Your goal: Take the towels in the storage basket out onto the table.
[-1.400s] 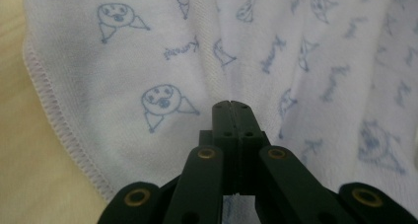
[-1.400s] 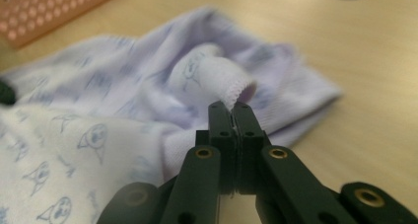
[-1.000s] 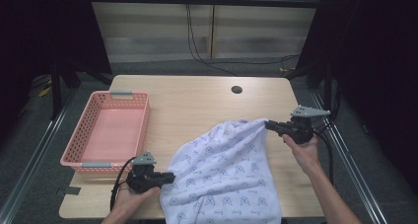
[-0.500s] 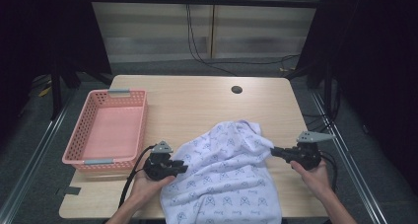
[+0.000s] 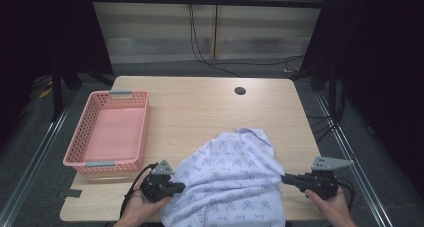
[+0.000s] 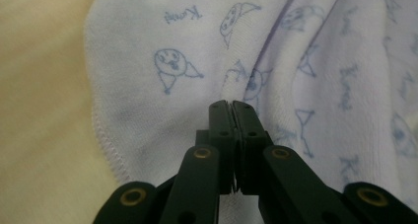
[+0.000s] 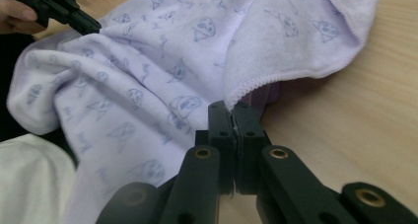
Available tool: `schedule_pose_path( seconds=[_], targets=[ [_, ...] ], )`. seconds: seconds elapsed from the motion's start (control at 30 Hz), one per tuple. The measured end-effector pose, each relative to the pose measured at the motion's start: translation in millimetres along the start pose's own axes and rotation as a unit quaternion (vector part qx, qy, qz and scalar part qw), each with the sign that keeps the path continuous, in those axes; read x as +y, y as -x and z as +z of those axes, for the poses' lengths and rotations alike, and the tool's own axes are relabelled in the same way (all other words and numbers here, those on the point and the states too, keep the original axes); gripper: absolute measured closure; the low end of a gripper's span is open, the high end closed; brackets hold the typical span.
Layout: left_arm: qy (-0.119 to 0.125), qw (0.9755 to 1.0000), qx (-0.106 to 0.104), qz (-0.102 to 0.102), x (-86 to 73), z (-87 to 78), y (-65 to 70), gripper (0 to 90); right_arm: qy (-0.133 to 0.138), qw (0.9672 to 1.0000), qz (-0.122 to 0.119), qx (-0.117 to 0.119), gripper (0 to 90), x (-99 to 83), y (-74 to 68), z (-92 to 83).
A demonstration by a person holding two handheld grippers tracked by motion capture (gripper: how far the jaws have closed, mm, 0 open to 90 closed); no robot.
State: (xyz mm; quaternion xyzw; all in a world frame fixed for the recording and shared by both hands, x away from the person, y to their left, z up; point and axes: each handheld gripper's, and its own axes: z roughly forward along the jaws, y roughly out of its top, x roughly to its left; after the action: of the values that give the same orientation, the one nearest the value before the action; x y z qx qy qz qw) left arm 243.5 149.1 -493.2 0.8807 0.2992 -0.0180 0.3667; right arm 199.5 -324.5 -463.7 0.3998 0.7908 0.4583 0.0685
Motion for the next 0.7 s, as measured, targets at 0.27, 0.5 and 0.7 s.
schedule_pose_path(
  seconds=[0.27,0.5,0.7],
  targets=[
    [0.022,0.9989,-0.04,0.004,-4.9,-14.1,14.8,81.6,0.0,0.9996,-0.026,0.011,74.8,-10.7,-34.9,-18.8],
    [0.081,0.995,0.008,-0.056,25.3,2.2,-29.2,73.4,0.031,0.9992,-0.022,-0.011,63.1,11.3,-14.4,-8.8],
    [0.074,0.9958,0.016,-0.052,38.8,21.7,-43.6,67.6,0.014,0.9992,-0.021,-0.031,60.5,38.2,18.4,28.7]
  ],
)
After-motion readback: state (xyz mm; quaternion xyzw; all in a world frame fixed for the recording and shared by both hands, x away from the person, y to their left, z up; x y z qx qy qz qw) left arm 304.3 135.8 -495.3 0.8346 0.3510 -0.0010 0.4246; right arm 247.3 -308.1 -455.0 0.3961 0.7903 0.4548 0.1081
